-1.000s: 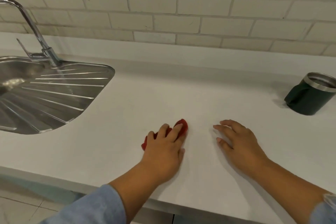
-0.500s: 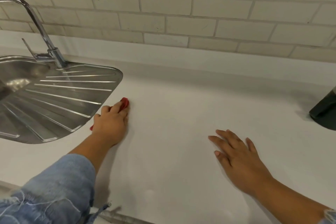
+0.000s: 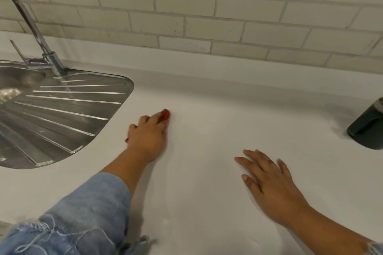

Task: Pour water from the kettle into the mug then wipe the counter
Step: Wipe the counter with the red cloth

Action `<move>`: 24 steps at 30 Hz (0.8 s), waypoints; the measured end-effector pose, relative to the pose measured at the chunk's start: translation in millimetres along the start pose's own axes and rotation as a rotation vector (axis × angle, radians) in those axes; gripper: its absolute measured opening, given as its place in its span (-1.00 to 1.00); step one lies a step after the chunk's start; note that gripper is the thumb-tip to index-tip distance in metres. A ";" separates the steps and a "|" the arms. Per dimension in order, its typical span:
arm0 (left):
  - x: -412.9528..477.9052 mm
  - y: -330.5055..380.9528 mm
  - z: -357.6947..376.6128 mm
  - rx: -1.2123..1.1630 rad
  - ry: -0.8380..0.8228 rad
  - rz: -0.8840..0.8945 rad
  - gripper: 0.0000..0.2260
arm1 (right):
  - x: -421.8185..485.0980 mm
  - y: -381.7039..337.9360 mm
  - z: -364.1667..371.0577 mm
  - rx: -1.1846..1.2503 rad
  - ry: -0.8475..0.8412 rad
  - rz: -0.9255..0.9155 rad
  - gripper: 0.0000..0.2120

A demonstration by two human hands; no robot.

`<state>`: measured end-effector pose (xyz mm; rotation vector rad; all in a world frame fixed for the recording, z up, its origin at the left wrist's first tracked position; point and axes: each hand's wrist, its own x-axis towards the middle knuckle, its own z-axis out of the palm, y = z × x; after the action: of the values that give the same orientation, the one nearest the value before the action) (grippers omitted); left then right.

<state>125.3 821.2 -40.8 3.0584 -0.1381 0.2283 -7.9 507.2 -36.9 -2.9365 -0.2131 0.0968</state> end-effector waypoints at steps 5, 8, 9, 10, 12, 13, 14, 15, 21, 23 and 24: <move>6.4 -87.3 -10.7 -0.104 -0.025 -0.492 -0.59 | 0.2 -0.8 -1.3 0.021 0.009 -0.001 -0.56; 5.9 -108.2 -26.5 -0.372 0.068 -0.909 -0.60 | -1.1 -2.1 0.6 0.024 0.012 -0.004 -0.56; 5.7 -100.8 -31.7 -0.362 0.089 -0.908 -0.60 | -1.1 -1.9 0.8 0.027 0.013 -0.007 -0.57; 6.4 -86.8 -37.0 -0.359 0.111 -0.834 -0.60 | 0.7 -0.5 -0.9 0.024 0.016 -0.011 -0.57; 9.1 -43.5 -41.4 -0.251 0.099 -0.501 -0.63 | 10.6 5.9 -9.6 -0.005 0.035 -0.036 -0.59; 9.8 -15.9 -40.0 -0.178 0.082 -0.320 -0.64 | 18.3 10.5 -15.4 -0.020 0.047 -0.042 -0.60; 10.6 14.3 -36.2 -0.139 0.063 -0.169 -0.62 | 26.0 15.3 -20.8 -0.034 0.054 -0.034 -0.59; 10.0 44.8 -32.5 -0.138 0.039 -0.056 -0.61 | 32.5 19.6 -24.2 -0.048 0.050 -0.022 -0.58; 12.3 171.8 1.6 -0.050 -0.076 0.487 -0.56 | 42.5 33.5 -11.8 0.008 0.004 -0.019 -0.48; 37.4 182.9 10.1 -0.014 -0.043 0.525 -0.56 | 43.3 35.4 -10.7 0.012 0.008 -0.012 -0.49; 54.0 184.2 14.6 -0.010 -0.030 0.517 -0.56 | 43.3 36.3 -10.6 0.015 0.012 -0.009 -0.50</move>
<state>163.1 632.6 -35.1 2.9532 -0.9267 0.2053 40.7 476.5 -35.9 -2.9198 -0.2231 0.0792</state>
